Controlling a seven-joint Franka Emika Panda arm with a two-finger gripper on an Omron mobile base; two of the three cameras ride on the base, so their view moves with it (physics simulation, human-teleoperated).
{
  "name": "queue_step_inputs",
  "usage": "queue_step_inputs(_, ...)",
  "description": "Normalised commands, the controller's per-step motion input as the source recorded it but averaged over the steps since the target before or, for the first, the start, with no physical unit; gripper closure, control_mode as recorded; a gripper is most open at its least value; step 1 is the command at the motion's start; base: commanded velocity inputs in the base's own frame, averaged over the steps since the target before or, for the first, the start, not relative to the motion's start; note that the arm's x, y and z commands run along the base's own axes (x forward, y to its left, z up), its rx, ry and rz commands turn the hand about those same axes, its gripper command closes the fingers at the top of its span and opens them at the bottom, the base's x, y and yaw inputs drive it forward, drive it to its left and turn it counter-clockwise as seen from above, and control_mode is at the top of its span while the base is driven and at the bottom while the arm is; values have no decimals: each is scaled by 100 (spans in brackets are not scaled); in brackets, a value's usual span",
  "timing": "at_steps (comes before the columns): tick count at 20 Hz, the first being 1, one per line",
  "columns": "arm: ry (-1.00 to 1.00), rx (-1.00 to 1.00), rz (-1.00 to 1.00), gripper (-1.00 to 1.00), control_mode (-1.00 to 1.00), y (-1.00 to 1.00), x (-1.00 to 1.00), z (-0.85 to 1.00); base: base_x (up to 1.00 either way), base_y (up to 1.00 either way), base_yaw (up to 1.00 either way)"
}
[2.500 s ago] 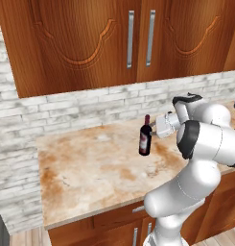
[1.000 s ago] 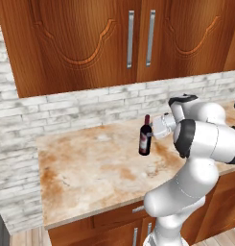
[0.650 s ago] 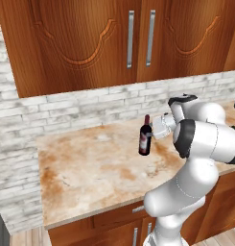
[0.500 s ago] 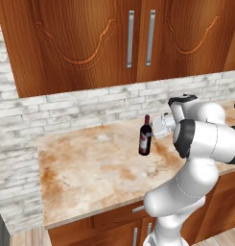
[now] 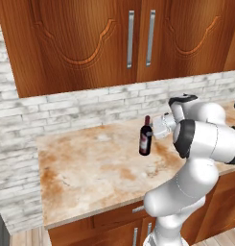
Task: Place the drinks on the dining counter in a tight cluster.
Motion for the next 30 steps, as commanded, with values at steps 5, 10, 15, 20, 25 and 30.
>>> queue_step_inputs(5, 0, 1, -3, 100, -100, -26, -22, 20, 0, 0, 0)
queue_step_inputs(10, 0, 1, -3, 100, -100, -39, -43, 40, 0, 0, 0)
queue_step_inputs(15, 2, 0, 0, 100, -100, -26, -43, 66, 0, 0, 0)
queue_step_inputs(20, 0, 0, 0, 100, -100, -16, -73, 57, 0, 0, 0)
queue_step_inputs(25, -3, 0, 0, 100, -100, -7, -77, 25, 0, 0, 0)
queue_step_inputs(30, 0, 0, 0, 100, -100, 1, -53, 52, 0, 0, 0)
